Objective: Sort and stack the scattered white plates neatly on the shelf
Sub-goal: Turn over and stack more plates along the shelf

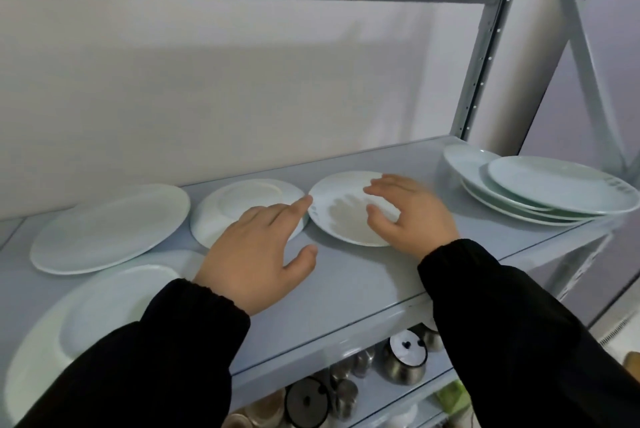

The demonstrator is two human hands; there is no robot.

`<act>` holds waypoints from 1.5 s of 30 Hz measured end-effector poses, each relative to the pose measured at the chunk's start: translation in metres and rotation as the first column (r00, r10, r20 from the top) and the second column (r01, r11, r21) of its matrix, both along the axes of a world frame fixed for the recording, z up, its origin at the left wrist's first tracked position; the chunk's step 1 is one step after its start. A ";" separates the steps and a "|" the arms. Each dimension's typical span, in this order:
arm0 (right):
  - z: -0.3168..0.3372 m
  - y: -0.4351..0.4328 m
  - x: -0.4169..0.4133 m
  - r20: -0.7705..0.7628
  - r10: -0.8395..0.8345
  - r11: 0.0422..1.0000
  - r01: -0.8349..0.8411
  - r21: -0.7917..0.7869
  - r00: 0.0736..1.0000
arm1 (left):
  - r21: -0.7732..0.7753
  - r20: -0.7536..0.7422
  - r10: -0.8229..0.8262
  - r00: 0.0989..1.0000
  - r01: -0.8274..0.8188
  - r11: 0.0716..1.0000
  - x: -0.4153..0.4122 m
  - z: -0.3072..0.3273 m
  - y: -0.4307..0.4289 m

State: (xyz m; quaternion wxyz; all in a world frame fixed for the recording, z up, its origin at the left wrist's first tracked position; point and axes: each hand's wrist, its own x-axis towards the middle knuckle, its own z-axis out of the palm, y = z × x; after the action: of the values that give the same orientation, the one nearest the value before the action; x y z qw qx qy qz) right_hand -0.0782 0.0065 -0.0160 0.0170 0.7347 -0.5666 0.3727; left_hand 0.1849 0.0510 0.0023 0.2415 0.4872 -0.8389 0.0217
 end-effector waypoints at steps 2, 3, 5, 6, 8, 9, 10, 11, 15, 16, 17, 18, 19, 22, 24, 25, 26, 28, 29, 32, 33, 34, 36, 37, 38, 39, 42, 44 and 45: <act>-0.001 0.002 0.009 -0.068 0.016 1.000 -0.017 -0.007 0.998 | 0.002 -0.006 0.005 1.000 -0.005 1.000 0.000 0.000 0.000; -0.001 0.003 0.012 -0.076 0.019 1.000 -0.020 -0.007 0.997 | 0.004 -0.019 0.008 1.000 -0.007 1.000 0.000 0.000 0.001; -0.001 0.006 0.019 -0.065 0.028 0.999 -0.029 -0.021 0.998 | 0.006 -0.049 0.012 0.999 -0.011 1.000 0.000 0.001 0.004; -0.002 0.008 0.023 -0.063 0.037 0.999 -0.039 -0.033 0.997 | 0.004 -0.059 0.014 0.998 -0.014 1.000 0.000 0.001 0.005; -0.002 0.014 0.033 -0.093 0.065 0.995 -0.072 -0.066 0.993 | 0.003 -0.079 0.021 0.997 -0.021 1.000 0.003 0.003 0.010; -0.003 0.017 0.038 -0.115 0.082 0.992 -0.092 -0.084 0.990 | 0.003 -0.091 0.028 0.995 -0.028 1.000 0.005 0.003 0.013; -0.003 0.020 0.043 -0.130 0.102 0.989 -0.115 -0.097 0.986 | 0.002 -0.098 0.036 0.995 -0.036 0.999 0.009 0.003 0.016; -0.003 0.023 0.048 -0.139 0.126 0.986 -0.140 -0.095 0.982 | 0.000 -0.095 0.046 0.994 -0.046 0.999 0.013 0.003 0.021; -0.002 0.031 0.063 -0.176 0.203 0.979 -0.206 0.001 0.963 | 0.034 -0.021 0.124 0.992 -0.124 0.992 0.040 0.004 0.047; -0.002 0.032 0.067 -0.190 0.214 0.976 -0.215 0.014 0.958 | 0.046 0.004 0.150 0.989 -0.150 0.988 0.048 0.004 0.055; -0.002 0.034 0.070 -0.203 0.222 0.975 -0.223 0.021 0.954 | 0.054 0.032 0.178 0.984 -0.179 0.982 0.057 0.003 0.063; -0.001 0.035 0.074 -0.214 0.229 0.973 -0.229 0.024 0.950 | 0.060 0.063 0.205 0.977 -0.209 0.976 0.066 0.003 0.071; -0.002 0.037 0.077 -0.222 0.237 0.971 -0.237 0.028 0.946 | 0.072 0.093 0.233 0.968 -0.240 0.968 0.076 0.001 0.079; -0.002 0.042 0.085 -0.236 0.268 0.963 -0.265 0.047 0.934 | 0.133 0.233 0.324 0.917 -0.360 0.923 0.103 -0.006 0.105; -0.001 0.045 0.093 -0.242 0.301 0.953 -0.297 0.054 0.922 | 0.151 0.283 0.346 0.895 -0.398 0.905 0.114 -0.009 0.119; -0.001 0.047 0.097 -0.243 0.320 0.947 -0.316 0.060 0.916 | 0.163 0.305 0.349 0.886 -0.410 0.898 0.118 -0.011 0.124; -0.001 0.049 0.103 -0.250 0.340 0.940 -0.335 0.066 0.906 | 0.174 0.330 0.350 0.877 -0.421 0.890 0.120 -0.013 0.128; -0.001 0.053 0.115 -0.283 0.379 0.925 -0.371 0.086 0.881 | 0.177 0.353 0.343 0.870 -0.423 0.889 0.121 -0.013 0.134; -0.001 0.055 0.119 -0.304 0.396 0.918 -0.382 0.105 0.867 | 0.169 0.358 0.336 0.871 -0.415 0.894 0.121 -0.014 0.135; -0.002 0.061 0.128 -0.348 0.428 0.904 -0.392 0.170 0.834 | 0.118 0.449 0.296 0.843 -0.384 0.916 0.123 -0.014 0.142; -0.002 0.062 0.129 -0.352 0.432 0.902 -0.391 0.185 0.830 | 0.086 0.454 0.292 0.842 -0.367 0.926 0.124 -0.017 0.146; -0.002 0.062 0.129 -0.352 0.435 0.900 -0.389 0.196 0.829 | 0.042 0.450 0.291 0.845 -0.345 0.938 0.125 -0.020 0.148; -0.002 0.063 0.129 -0.336 0.441 0.896 -0.391 0.209 0.832 | 0.002 0.454 0.281 0.846 -0.316 0.949 0.126 -0.025 0.153; -0.002 0.063 0.129 -0.326 0.443 0.895 -0.392 0.213 0.835 | -0.020 0.459 0.281 0.843 -0.306 0.952 0.126 -0.026 0.156; -0.002 0.064 0.129 -0.317 0.443 0.895 -0.391 0.216 0.839 | -0.032 0.465 0.287 0.838 -0.308 0.951 0.125 -0.027 0.159; -0.002 0.065 0.129 -0.308 0.442 0.894 -0.390 0.219 0.842 | -0.038 0.472 0.302 0.828 -0.323 0.946 0.124 -0.027 0.162; -0.001 0.067 0.125 -0.245 0.438 0.895 -0.394 0.209 0.865 | -0.063 0.453 0.317 0.833 -0.324 0.944 0.122 -0.021 0.168; -0.002 0.070 0.118 -0.171 0.429 0.898 -0.399 0.183 0.887 | -0.101 0.429 0.319 0.845 -0.307 0.947 0.122 -0.009 0.169; -0.002 0.072 0.112 -0.134 0.422 0.901 -0.397 0.174 0.897 | -0.121 0.405 0.322 0.856 -0.299 0.947 0.122 -0.002 0.168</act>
State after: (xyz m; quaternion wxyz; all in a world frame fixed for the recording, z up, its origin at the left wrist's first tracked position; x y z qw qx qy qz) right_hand 0.0343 0.0787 -0.0184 -0.0666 0.8657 -0.4206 0.2630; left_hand 0.3067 0.2192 0.0004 0.0617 0.5934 -0.7805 0.1870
